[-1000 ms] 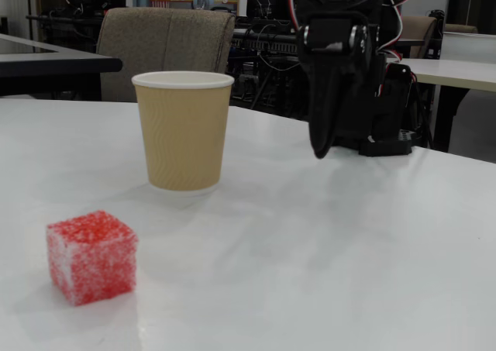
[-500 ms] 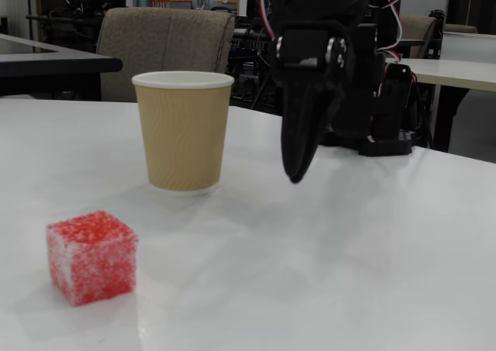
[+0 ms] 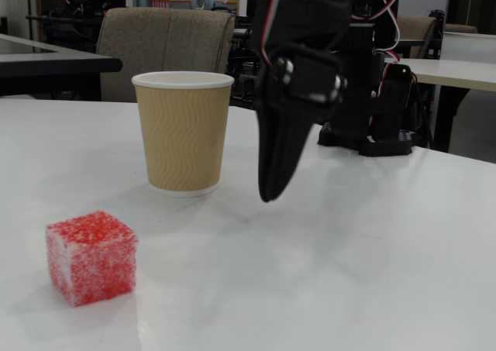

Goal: Grasp a red cube and put it in the cup.

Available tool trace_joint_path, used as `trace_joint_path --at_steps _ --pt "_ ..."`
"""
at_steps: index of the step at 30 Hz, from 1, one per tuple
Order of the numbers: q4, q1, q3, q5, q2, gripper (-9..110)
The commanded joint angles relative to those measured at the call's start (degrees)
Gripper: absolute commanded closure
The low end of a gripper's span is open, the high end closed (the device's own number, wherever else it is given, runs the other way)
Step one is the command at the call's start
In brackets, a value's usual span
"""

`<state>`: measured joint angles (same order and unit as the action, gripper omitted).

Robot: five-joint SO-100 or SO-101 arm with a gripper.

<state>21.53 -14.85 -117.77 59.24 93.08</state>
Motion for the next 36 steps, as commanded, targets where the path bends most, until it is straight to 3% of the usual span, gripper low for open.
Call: trace_joint_path --at_steps 1,13,36 --pt "0.26 0.0 5.45 13.01 -0.09 100" --pt "-3.69 0.79 7.91 32.96 -4.92 95" --pt "-6.86 8.44 25.05 33.75 -18.98 86"
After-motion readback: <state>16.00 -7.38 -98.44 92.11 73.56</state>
